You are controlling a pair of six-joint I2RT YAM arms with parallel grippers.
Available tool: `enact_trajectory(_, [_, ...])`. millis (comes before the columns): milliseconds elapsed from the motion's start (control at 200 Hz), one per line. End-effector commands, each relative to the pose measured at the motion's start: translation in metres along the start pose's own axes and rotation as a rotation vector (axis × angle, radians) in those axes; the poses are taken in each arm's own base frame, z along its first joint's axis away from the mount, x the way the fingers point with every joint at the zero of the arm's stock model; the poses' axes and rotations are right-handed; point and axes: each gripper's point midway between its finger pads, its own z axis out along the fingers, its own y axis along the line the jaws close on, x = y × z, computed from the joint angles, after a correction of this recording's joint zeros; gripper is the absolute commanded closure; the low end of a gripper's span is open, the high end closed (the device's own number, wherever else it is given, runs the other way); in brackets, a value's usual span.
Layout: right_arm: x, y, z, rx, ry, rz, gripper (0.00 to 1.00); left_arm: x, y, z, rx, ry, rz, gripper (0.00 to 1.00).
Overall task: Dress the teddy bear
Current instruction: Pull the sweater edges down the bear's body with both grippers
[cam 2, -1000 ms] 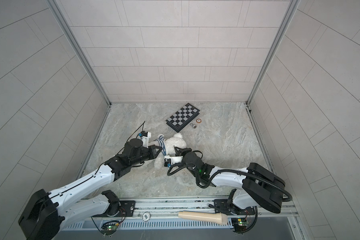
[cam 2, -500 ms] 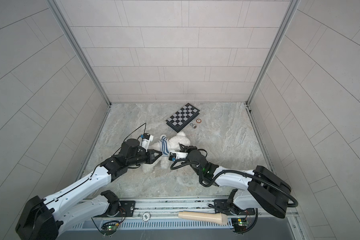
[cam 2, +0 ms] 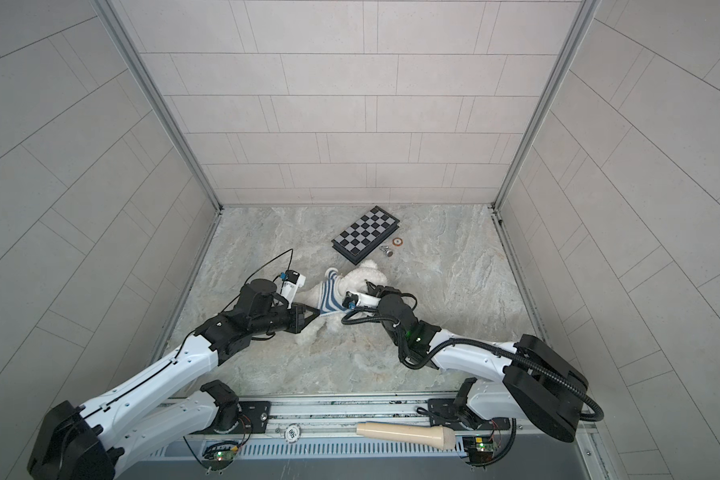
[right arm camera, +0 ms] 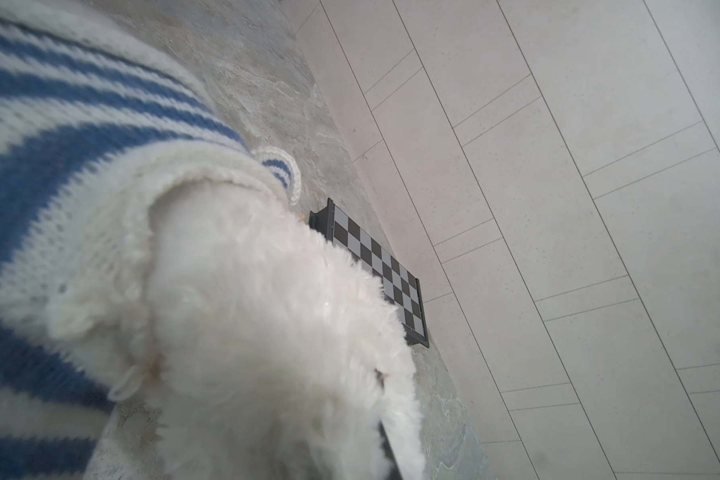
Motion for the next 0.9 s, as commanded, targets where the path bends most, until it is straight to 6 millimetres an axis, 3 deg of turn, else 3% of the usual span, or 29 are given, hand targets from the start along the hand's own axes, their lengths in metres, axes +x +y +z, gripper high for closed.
enact_trajectory(0, [0.009,-0.050,-0.005,0.198,0.090,0.104,1.00,0.013,0.003,-0.010,-0.016,0.069,0.019,1.00])
enact_trajectory(125, [0.017,-0.058,-0.005,0.225,0.132,0.181,1.00,0.027,0.000,-0.012,-0.003,0.154,0.049,1.00])
enact_trajectory(260, [0.023,-0.068,-0.007,0.240,0.171,0.252,1.00,0.037,0.024,-0.013,-0.117,0.185,0.052,1.00])
enact_trajectory(451, [0.026,-0.078,-0.012,0.263,0.222,0.257,1.00,0.034,0.040,-0.014,-0.182,0.168,0.007,1.00])
enact_trajectory(766, [0.028,-0.091,-0.021,0.275,0.228,0.344,1.00,0.035,0.039,-0.014,-0.181,0.182,0.001,1.00])
enact_trajectory(841, [0.023,-0.088,-0.020,0.246,0.207,0.359,1.00,0.021,0.031,-0.007,-0.137,0.143,-0.010,1.00])
enact_trajectory(896, [0.018,-0.085,-0.018,0.220,0.197,0.368,1.00,0.004,0.013,0.003,-0.049,0.088,-0.035,1.00])
